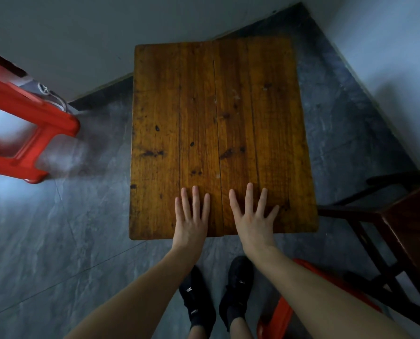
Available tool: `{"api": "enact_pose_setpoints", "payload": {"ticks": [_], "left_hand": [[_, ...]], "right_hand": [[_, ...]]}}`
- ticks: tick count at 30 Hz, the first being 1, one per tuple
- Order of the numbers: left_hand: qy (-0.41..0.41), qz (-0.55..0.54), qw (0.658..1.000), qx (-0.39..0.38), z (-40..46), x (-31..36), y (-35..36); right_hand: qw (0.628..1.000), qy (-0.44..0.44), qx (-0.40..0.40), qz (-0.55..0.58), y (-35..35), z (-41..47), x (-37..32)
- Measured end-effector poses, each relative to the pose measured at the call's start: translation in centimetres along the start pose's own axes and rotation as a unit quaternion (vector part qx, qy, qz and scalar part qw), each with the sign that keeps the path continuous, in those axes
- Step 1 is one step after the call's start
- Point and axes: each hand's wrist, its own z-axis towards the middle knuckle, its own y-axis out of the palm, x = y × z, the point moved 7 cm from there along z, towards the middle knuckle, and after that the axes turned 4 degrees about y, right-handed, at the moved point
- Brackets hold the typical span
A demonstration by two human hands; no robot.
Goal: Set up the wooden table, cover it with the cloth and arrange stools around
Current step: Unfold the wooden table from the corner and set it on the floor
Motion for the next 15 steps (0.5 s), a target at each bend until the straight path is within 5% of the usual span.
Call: {"api": "enact_pose_setpoints", "payload": {"ticks": [15], "left_hand": [[0.003,-0.043,0.999,-0.013,0.0,-0.2,0.9]], "right_hand": [[0.999,-0.012,-0.012,-0.049,0.3,0.3,1.4]]}}
